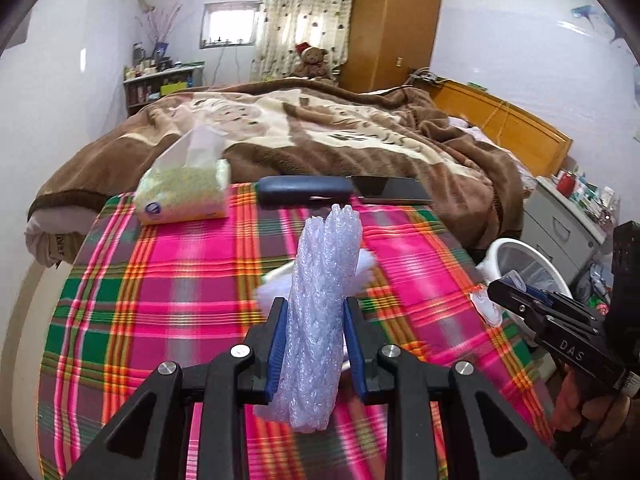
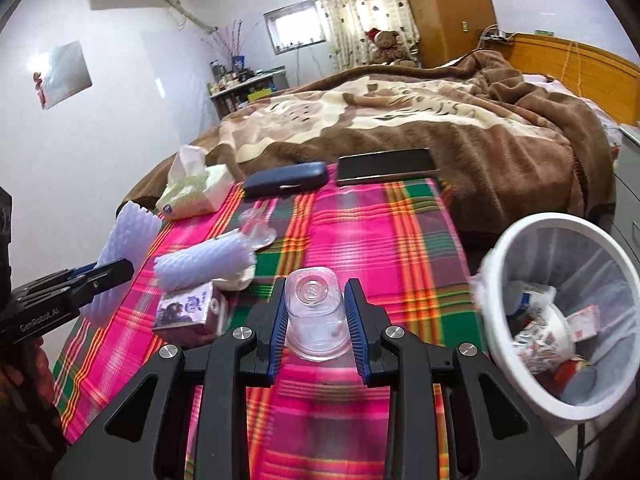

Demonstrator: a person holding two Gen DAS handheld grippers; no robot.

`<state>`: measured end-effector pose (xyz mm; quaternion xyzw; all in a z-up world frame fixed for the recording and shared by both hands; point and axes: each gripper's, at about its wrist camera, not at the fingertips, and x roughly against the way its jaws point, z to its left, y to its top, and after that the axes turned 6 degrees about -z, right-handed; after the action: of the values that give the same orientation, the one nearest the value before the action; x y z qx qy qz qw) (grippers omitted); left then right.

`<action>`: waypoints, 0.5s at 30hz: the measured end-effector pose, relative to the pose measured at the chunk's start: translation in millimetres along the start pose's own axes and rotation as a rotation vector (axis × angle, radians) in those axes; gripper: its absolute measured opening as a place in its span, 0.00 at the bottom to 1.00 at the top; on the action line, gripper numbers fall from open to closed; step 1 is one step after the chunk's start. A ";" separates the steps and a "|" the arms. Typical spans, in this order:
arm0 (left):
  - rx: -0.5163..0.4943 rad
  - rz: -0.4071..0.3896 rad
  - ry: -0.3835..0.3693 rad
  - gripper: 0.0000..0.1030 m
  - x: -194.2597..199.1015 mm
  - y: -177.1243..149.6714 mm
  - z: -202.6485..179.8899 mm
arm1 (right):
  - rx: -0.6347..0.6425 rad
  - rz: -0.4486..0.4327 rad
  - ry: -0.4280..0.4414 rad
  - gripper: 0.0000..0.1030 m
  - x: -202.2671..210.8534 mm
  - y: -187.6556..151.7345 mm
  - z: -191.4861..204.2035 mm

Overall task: Collect trash
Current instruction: 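Carry the clear cup and foam net over the wastebasket and open both tools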

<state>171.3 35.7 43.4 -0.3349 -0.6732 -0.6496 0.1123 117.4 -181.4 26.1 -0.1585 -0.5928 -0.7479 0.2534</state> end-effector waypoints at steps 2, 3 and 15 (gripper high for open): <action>-0.013 -0.006 -0.019 0.27 0.7 1.1 -14.2 | -0.009 -0.013 -0.013 0.28 6.9 1.2 -9.4; -0.018 -0.008 -0.025 0.27 1.0 1.4 -20.8 | -0.013 -0.016 -0.019 0.28 9.6 1.7 -13.5; -0.092 0.004 -0.144 0.27 -16.4 2.0 -109.6 | -0.061 -0.057 -0.110 0.28 37.5 4.9 -72.0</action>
<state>153.7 -73.6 49.7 -0.3868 -0.6483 -0.6540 0.0493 93.9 -259.0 32.4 -0.1899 -0.5870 -0.7627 0.1942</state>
